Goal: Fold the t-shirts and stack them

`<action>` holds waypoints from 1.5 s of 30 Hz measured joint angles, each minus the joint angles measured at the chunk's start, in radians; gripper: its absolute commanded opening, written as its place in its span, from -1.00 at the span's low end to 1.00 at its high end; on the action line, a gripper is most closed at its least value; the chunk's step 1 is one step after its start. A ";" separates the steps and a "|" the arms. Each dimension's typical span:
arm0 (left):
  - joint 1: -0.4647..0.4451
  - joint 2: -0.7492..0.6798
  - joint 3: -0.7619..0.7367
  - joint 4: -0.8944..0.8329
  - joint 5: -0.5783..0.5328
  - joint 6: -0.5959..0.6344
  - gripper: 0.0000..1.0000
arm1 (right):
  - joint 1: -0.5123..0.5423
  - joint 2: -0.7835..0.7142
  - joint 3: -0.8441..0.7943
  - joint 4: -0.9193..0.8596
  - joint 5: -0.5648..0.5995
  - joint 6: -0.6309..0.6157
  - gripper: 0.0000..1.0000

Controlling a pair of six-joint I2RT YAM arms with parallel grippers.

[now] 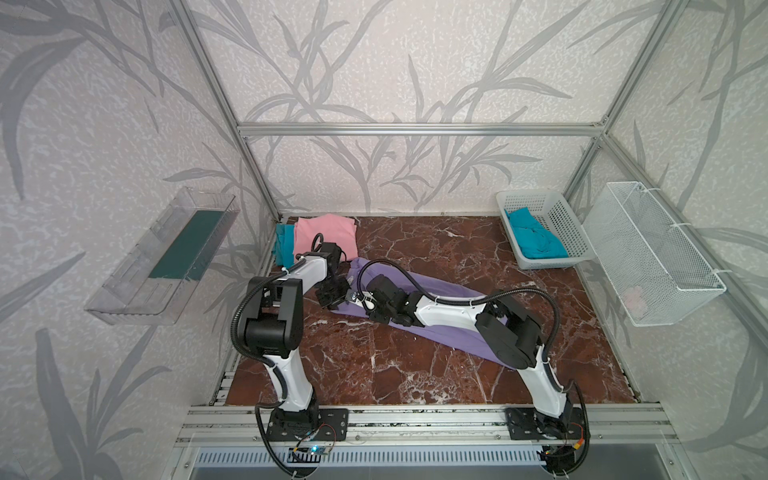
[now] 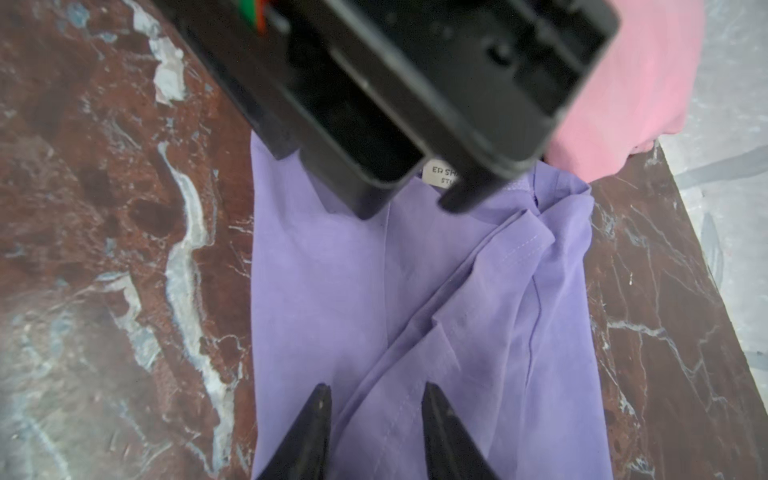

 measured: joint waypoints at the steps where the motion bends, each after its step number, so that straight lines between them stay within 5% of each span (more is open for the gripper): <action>1: 0.001 0.000 0.000 0.000 0.000 0.000 -0.26 | 0.000 0.000 0.000 0.000 -0.002 -0.001 -0.09; 13: 0.002 0.001 0.000 0.001 0.005 0.000 -0.25 | -0.012 0.011 0.005 -0.025 0.011 -0.027 -0.09; 18: 0.002 0.001 0.000 0.001 0.006 0.000 -0.25 | -0.043 0.035 0.037 -0.049 0.013 -0.020 -0.63; 23: 0.002 0.002 0.000 0.001 0.006 0.000 -0.25 | -0.093 0.034 0.046 -0.074 -0.045 0.039 -0.70; 29: 0.002 0.003 0.000 0.000 0.006 0.000 -0.25 | -0.196 0.034 0.061 -0.106 -0.183 0.216 -0.69; 37: 0.002 0.003 0.000 0.000 0.006 0.000 -0.26 | -0.378 0.060 0.154 -0.173 -0.396 0.565 -0.44; 41: 0.002 0.003 0.000 0.000 0.005 0.000 -0.26 | -0.481 0.072 0.071 -0.093 -0.544 0.777 -0.43; 45: 0.002 0.003 0.000 -0.001 0.003 0.000 -0.26 | -0.525 0.056 0.010 -0.053 -0.595 0.855 -0.40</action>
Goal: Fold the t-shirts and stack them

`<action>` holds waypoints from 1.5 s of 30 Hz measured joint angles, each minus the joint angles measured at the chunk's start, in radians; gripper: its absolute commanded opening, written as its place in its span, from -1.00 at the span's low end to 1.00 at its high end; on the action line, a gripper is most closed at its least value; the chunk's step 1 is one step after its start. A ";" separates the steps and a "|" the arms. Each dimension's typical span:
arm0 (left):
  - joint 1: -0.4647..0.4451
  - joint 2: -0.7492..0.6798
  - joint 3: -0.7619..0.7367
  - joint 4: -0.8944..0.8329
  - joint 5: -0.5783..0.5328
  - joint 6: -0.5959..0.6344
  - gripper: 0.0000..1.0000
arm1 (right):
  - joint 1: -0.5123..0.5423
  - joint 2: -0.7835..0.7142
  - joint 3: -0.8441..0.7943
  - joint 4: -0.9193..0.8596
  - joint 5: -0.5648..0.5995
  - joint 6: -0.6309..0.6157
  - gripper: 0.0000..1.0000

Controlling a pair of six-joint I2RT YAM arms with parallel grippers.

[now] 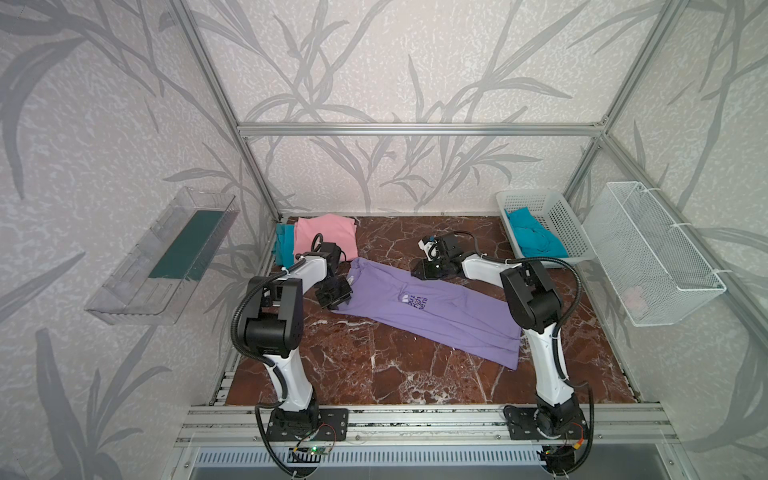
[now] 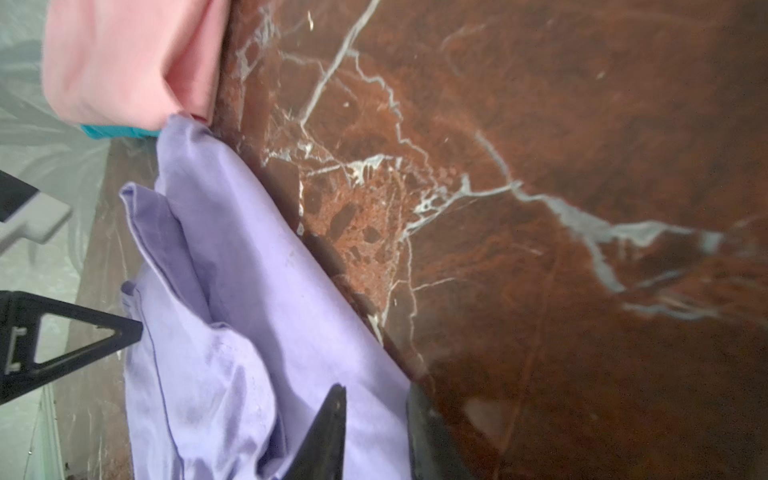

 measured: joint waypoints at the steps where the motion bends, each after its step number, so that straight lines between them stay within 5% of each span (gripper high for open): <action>1: 0.000 0.000 0.000 0.000 -0.002 0.000 -0.26 | 0.003 -0.013 -0.012 0.000 0.003 0.001 -0.39; 8: -0.065 -0.022 0.039 -0.088 -0.103 0.000 -0.19 | 0.049 -0.279 -0.201 -0.087 0.161 -0.086 -0.41; 14: -0.245 -0.043 0.177 -0.154 -0.193 -0.001 -0.16 | 0.103 -0.620 -0.408 -0.195 0.423 -0.175 -0.73; 24: -0.302 0.151 0.234 -0.134 -0.152 -0.021 -0.19 | 0.248 -0.907 -0.781 -0.445 0.571 -0.051 -0.86; 33: -0.309 0.169 0.245 -0.132 -0.148 -0.027 -0.19 | 0.266 -0.972 -0.878 -0.491 0.572 0.078 -1.00; 45: -0.309 0.173 0.249 -0.136 -0.148 -0.027 -0.20 | 0.266 -0.813 -0.798 -0.456 0.632 0.107 -1.00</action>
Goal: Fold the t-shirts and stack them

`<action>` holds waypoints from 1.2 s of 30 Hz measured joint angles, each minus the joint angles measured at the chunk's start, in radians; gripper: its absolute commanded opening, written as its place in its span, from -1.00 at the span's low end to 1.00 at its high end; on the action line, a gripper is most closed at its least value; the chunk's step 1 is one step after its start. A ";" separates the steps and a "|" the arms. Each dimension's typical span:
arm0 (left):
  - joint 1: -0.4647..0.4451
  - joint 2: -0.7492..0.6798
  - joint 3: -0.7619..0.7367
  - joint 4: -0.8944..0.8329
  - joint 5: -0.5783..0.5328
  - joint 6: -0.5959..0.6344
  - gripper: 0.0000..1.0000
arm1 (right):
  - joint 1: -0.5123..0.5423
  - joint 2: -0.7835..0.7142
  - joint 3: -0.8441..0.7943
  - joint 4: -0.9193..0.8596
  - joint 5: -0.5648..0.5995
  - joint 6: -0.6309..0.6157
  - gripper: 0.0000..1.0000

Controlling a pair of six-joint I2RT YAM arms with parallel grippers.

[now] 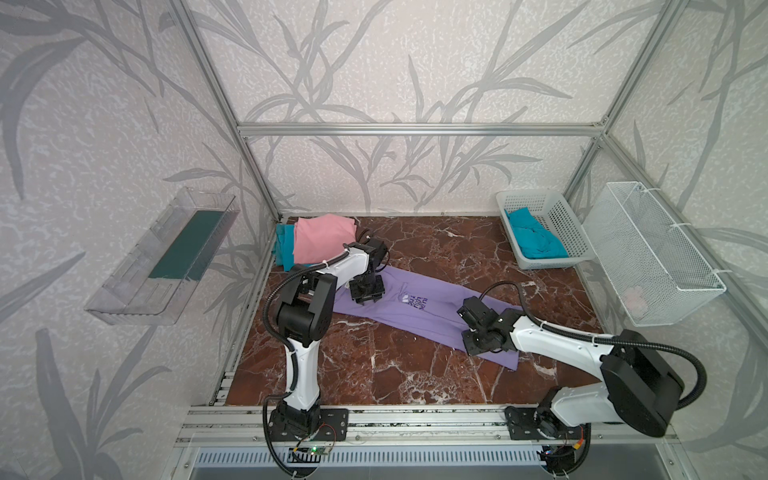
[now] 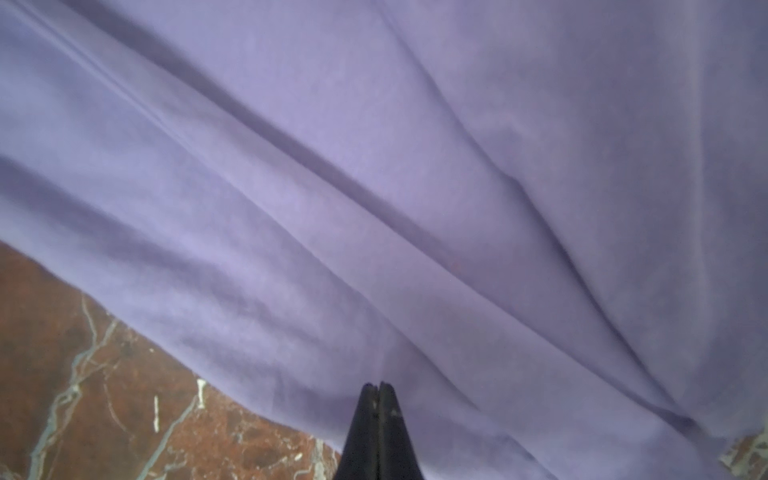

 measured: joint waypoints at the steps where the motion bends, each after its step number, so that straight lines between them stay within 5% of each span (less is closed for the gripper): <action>1: 0.000 0.001 0.001 -0.001 0.000 0.000 -0.19 | -0.001 0.010 0.007 0.000 0.008 0.005 -1.00; 12: 0.000 0.010 0.014 -0.013 0.001 0.002 -0.20 | -0.156 0.033 0.021 -0.004 0.100 -0.013 -1.00; 20: 0.001 0.010 0.014 -0.013 0.001 0.004 -0.20 | -0.278 0.022 0.044 0.000 0.065 -0.062 -1.00; 30: 0.005 0.010 0.014 -0.013 0.007 0.009 -0.20 | -0.274 -0.276 -0.138 -0.087 0.006 0.041 -0.52; 36: 0.007 0.010 0.014 -0.012 0.013 0.011 -0.20 | -0.274 -0.337 -0.192 -0.101 -0.012 0.092 -0.88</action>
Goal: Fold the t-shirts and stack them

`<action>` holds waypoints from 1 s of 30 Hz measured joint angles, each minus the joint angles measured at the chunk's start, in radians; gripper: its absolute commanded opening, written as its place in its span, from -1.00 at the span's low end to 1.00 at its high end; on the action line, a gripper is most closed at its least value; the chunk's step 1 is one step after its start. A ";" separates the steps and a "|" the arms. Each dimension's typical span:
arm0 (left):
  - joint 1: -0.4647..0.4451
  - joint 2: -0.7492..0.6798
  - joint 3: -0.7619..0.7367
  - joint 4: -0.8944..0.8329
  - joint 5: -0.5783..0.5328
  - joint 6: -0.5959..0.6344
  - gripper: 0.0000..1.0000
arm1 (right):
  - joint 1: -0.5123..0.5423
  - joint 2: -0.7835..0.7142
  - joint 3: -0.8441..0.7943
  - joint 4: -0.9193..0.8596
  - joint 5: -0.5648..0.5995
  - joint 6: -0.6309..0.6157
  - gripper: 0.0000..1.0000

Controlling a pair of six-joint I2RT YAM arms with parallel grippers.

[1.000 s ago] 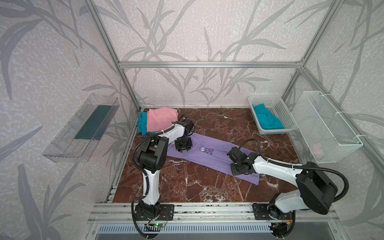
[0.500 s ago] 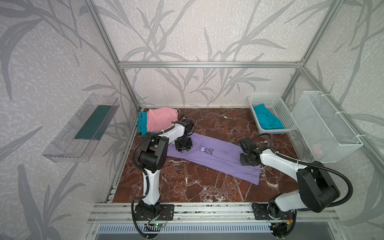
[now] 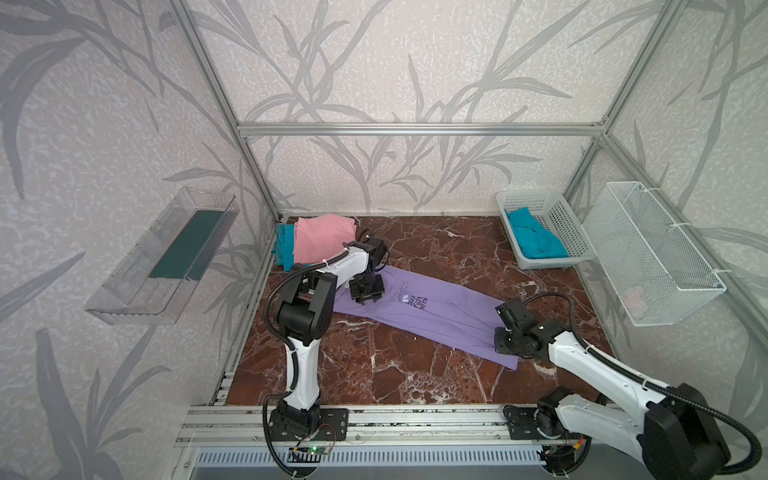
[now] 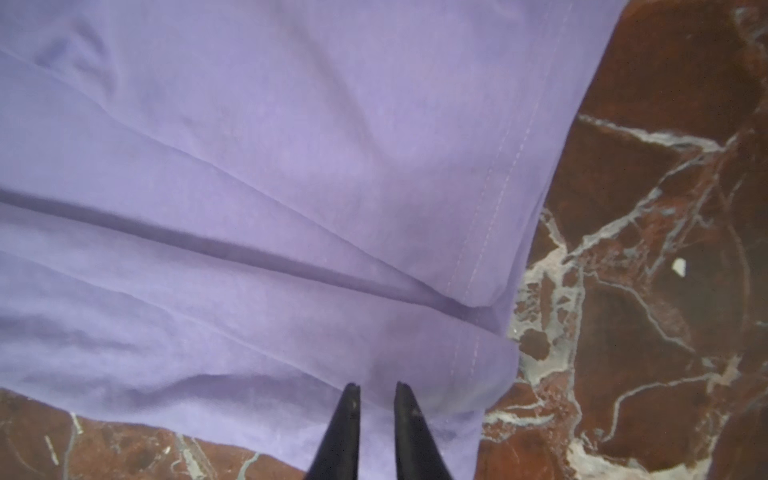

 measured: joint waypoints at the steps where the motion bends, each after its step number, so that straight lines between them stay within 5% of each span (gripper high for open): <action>1: 0.000 0.000 0.000 0.000 0.000 0.000 -0.20 | 0.000 0.001 -0.005 0.000 -0.004 0.005 -0.91; 22: 0.000 0.002 0.001 -0.001 0.004 0.000 -0.20 | -0.011 0.079 -0.032 0.053 -0.057 0.086 -0.94; 30: 0.000 0.002 0.001 -0.002 0.003 0.000 -0.20 | -0.156 0.112 -0.023 0.132 -0.054 0.074 -0.78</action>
